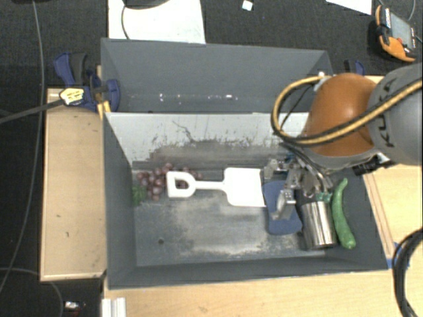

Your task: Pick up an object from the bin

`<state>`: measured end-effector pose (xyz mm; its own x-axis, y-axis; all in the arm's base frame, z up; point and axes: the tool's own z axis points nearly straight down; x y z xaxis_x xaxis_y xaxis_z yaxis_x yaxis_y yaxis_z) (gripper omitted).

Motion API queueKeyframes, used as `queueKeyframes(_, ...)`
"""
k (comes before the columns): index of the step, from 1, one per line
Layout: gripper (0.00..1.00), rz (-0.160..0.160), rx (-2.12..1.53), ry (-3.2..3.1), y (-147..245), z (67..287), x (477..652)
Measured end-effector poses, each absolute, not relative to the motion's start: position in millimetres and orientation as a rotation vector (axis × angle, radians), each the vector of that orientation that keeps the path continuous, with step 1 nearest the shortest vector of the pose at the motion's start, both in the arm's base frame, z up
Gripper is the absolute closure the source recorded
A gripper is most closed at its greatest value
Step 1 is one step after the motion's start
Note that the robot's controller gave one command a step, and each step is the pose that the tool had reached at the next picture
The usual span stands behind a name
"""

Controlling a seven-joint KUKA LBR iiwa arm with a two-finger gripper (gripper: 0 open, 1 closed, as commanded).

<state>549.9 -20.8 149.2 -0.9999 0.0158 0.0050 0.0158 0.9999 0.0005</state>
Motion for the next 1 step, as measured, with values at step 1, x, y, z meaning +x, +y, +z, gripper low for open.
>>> queueKeyframes(1,0.00,0.000,-0.022,-3.145,-20.5,153.0,552.3)
